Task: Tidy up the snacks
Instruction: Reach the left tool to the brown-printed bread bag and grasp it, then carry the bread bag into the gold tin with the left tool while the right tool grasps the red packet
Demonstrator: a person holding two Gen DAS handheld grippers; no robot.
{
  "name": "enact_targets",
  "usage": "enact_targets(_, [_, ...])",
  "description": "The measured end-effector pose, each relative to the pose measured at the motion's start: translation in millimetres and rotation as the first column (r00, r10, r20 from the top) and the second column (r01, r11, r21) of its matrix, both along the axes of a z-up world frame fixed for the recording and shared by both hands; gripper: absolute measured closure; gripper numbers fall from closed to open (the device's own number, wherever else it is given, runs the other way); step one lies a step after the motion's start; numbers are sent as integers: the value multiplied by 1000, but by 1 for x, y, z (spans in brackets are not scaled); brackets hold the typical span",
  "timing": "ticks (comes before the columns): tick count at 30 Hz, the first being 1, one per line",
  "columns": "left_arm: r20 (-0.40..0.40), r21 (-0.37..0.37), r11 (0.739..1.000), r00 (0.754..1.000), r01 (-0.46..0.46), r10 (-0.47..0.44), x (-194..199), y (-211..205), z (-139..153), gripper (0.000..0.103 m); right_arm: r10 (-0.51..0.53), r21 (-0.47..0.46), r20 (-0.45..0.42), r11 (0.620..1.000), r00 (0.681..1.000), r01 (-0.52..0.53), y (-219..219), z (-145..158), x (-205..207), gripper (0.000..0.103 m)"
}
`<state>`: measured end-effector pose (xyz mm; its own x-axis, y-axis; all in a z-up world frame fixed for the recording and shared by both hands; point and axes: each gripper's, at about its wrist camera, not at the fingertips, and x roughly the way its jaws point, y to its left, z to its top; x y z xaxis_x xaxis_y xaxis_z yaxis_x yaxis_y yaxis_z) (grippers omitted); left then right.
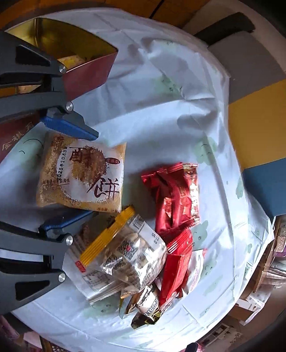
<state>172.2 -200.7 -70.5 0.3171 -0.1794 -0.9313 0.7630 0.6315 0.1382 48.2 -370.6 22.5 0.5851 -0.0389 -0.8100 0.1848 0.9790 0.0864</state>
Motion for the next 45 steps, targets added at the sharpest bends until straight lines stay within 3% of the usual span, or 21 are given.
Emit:
enact_targets(5, [39, -6, 1000, 999, -16, 16, -21, 3, 5, 43, -12, -13, 2, 1000, 1000, 12, -2, 1, -1, 7])
enact_targets(14, [81, -126, 982, 986, -138, 149, -73, 33, 29, 43, -28, -9, -24, 1000, 999, 28, -5, -5, -1, 7])
enact_targets(20, [163, -174, 977, 975, -121, 150, -121, 35, 39, 43, -50, -9, -47, 999, 998, 50, -9, -10, -2, 7])
enact_targets(28, [219, -181, 980, 968, -84, 123, -161, 35, 38, 43, -90, 7, -59, 996, 994, 91, -17, -13, -4, 7])
enact_targets(36, [179, -189, 980, 979, -63, 98, -185, 35, 12, 43, -109, 35, -60, 993, 992, 111, -21, -16, -6, 8])
enact_targets(38, [166, -199, 978, 981, -68, 102, -190, 36, 3, 43, -111, 47, -62, 992, 992, 114, -21, -17, -6, 11])
enact_targets(40, [189, -201, 978, 977, -59, 98, -194, 36, 0, 42, -102, 63, -66, 992, 993, 106, -21, -18, -5, 25])
enact_targets(45, [172, -238, 969, 979, -66, 109, -193, 41, -2, 42, -61, 77, -78, 995, 995, 67, -13, -22, -2, 40])
